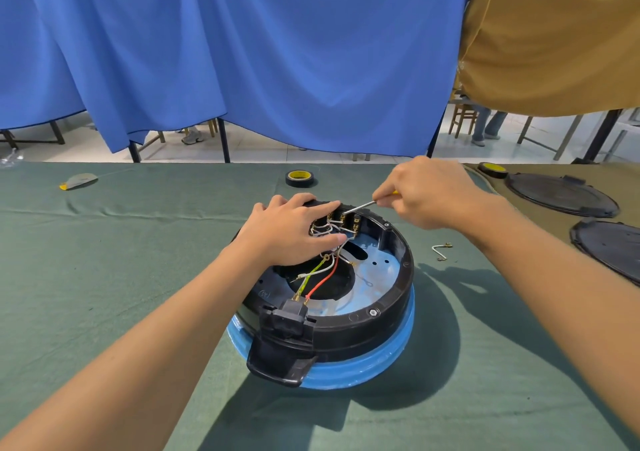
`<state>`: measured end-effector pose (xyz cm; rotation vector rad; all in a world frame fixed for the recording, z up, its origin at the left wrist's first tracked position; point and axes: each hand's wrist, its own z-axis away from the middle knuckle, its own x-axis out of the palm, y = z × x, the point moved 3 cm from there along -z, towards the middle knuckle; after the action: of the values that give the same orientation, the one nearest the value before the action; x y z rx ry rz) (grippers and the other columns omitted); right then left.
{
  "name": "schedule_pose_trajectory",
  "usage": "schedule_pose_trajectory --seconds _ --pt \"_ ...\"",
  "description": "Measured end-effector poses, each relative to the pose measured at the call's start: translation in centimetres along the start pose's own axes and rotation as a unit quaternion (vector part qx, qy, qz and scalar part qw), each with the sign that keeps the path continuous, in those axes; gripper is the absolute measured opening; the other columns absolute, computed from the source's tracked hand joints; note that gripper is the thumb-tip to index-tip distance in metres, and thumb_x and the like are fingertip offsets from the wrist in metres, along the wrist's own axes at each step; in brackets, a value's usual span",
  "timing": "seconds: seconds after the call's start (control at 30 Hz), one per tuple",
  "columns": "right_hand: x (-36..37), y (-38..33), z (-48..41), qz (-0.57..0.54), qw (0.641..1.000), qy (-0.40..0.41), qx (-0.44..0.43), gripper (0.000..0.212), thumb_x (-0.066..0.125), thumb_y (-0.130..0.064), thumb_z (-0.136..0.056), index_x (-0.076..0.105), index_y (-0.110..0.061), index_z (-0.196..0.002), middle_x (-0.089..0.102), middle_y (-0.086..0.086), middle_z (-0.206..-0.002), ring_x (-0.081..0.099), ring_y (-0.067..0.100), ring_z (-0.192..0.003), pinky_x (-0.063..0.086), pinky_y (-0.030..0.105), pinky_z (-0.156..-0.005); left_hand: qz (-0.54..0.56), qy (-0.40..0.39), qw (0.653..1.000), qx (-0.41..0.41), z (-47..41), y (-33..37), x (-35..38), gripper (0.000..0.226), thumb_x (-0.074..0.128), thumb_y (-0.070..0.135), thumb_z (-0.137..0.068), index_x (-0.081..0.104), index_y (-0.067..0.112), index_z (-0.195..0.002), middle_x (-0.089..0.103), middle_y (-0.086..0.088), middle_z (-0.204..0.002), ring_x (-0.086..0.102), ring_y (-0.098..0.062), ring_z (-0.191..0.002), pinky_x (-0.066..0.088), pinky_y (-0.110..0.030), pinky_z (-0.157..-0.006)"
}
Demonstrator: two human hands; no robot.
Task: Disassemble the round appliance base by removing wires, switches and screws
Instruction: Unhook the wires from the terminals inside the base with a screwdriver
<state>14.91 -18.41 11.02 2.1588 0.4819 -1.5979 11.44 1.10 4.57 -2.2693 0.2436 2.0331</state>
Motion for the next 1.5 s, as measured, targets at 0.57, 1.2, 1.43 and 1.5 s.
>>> schedule_pose_trajectory --seconds 0.57,1.2,1.43,1.5 --pt "-0.8 0.7 -4.8 -0.049 0.979 -0.177 -0.083 0.022 0.056 -0.021 -0.096 0.073 -0.028 -0.109 0.071 -0.004 -0.109 0.058 0.018 -0.103 0.047 0.033 -0.088 -0.007 -0.009 1.000 0.006 0.0 0.0 -0.2 0.079 0.027 0.087 -0.074 0.010 0.056 -0.145 0.021 0.008 -0.157 0.030 -0.031 -0.135 0.029 -0.052 -0.106" --pt "1.4 1.1 -0.3 0.034 0.996 0.027 -0.081 0.026 0.051 -0.021 -0.096 0.070 -0.038 -0.101 0.041 -0.018 -0.071 0.043 0.015 -0.080 0.029 0.033 -0.066 -0.007 -0.007 1.000 0.008 0.0 -0.1 0.0 0.079 0.027 0.087 -0.074 0.009 0.057 -0.145 0.020 0.008 -0.157 0.029 -0.030 -0.136 0.028 -0.052 -0.106" --pt "0.9 1.5 -3.5 -0.031 0.992 -0.068 -0.100 0.035 0.050 -0.008 -0.097 0.072 -0.033 -0.107 0.051 -0.020 -0.080 0.042 0.010 -0.085 0.025 0.030 -0.078 -0.008 -0.013 1.000 0.006 -0.1 -0.1 0.0 0.080 0.025 0.088 -0.073 0.008 0.057 -0.145 0.019 0.008 -0.158 0.029 -0.030 -0.136 0.029 -0.053 -0.106" --pt "0.9 1.3 -4.0 -0.054 0.990 -0.076 -0.109 0.037 0.049 -0.004 -0.097 0.073 -0.030 -0.107 0.054 -0.018 -0.080 0.042 0.006 -0.079 0.024 0.026 -0.079 -0.009 -0.012 1.000 0.006 -0.1 -0.1 0.0 0.079 0.026 0.087 -0.073 0.009 0.057 -0.145 0.020 0.008 -0.157 0.029 -0.030 -0.136 0.029 -0.052 -0.106"
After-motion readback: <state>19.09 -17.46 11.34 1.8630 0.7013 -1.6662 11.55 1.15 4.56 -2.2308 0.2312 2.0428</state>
